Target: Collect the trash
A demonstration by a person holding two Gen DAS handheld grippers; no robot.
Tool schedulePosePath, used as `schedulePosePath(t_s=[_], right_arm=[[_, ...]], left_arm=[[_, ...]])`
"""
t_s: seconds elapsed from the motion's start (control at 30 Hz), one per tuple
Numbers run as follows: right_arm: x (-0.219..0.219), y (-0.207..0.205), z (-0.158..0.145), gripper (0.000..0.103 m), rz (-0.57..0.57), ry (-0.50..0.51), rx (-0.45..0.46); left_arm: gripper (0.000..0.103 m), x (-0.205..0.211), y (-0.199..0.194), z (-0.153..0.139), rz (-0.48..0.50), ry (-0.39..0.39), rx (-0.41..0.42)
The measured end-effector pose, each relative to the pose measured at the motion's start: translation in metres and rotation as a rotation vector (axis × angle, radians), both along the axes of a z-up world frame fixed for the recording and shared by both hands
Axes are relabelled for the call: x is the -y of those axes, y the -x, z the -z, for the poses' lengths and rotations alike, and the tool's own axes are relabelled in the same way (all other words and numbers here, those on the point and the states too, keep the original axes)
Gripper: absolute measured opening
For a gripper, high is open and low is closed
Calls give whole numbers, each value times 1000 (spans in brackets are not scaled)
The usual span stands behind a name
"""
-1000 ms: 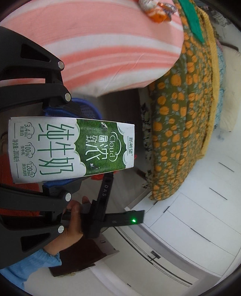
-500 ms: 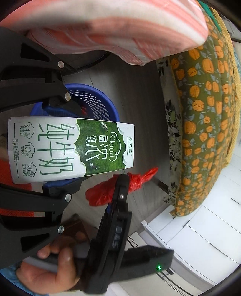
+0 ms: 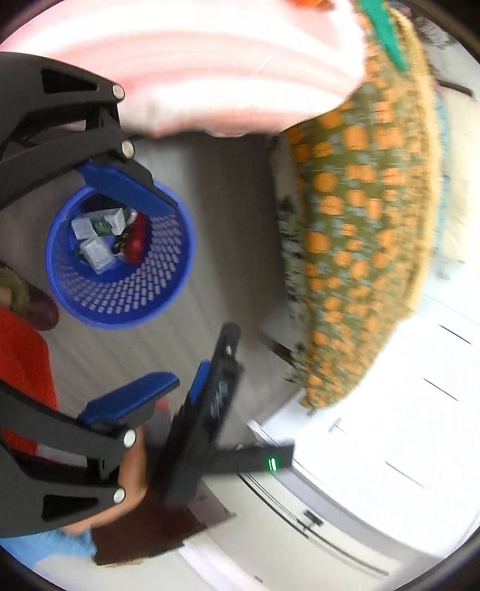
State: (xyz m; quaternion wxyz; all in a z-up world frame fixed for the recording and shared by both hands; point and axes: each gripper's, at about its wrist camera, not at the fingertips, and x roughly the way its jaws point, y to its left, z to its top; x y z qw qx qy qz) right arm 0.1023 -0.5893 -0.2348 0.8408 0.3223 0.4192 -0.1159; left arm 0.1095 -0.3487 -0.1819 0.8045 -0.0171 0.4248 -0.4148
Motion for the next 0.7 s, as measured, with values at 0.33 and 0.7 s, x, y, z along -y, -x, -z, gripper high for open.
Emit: schedulePosePath(t_s=[0.33, 0.7], right_arm=[[-140, -25, -61, 88, -293, 320, 171], [-342, -51, -52, 88, -790, 439, 251]], left_arm=[[92, -171, 25, -5, -203, -170, 111], [92, -298, -99, -37, -457, -231, 138]])
